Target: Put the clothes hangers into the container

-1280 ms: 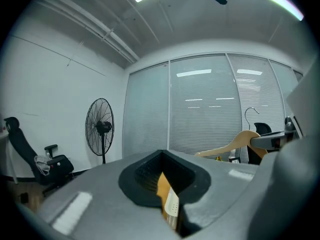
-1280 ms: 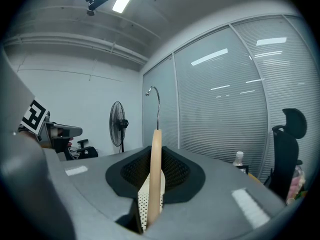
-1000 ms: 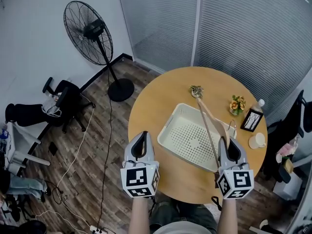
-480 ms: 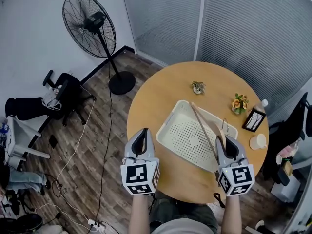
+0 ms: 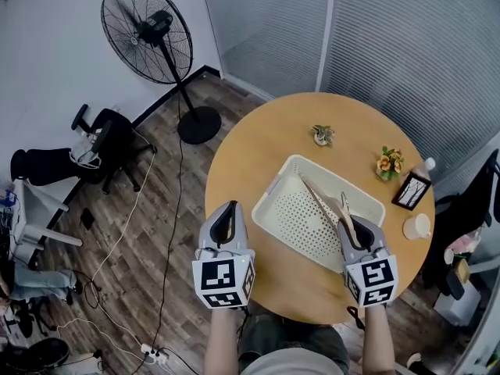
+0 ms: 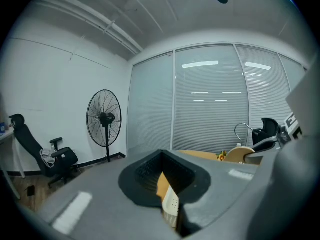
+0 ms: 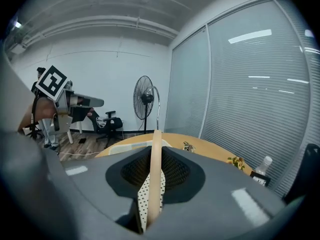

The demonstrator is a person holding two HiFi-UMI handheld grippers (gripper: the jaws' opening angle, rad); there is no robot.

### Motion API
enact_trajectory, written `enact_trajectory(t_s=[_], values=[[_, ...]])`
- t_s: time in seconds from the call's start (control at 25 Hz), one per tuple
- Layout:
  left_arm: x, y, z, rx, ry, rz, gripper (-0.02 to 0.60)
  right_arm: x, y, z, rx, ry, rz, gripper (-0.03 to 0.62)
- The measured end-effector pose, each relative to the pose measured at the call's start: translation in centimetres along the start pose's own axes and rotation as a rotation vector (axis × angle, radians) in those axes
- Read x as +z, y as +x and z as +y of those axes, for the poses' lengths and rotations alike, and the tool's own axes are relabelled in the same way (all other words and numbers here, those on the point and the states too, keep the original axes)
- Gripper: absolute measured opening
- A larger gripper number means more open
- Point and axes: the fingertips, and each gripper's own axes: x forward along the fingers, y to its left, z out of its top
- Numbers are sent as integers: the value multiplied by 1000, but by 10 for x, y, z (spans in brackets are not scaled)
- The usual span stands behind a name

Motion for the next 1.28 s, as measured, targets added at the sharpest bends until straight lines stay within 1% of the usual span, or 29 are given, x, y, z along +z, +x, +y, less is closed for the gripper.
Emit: enact_trajectory(t_s=[0.28, 0.52, 0.92, 1.28], values=[[-10, 2, -1, 7, 4, 24, 0, -17, 22, 3, 26, -34, 55, 83], [-15, 3, -1, 12, 2, 34, 0, -28, 40, 4, 10, -104, 98, 83], [-21, 3, 5, 31, -6, 48, 0, -32, 57, 9, 9, -149, 107, 83], [-25, 0, 11, 48, -18, 57, 0, -40, 68, 22, 19, -250, 130, 83]])
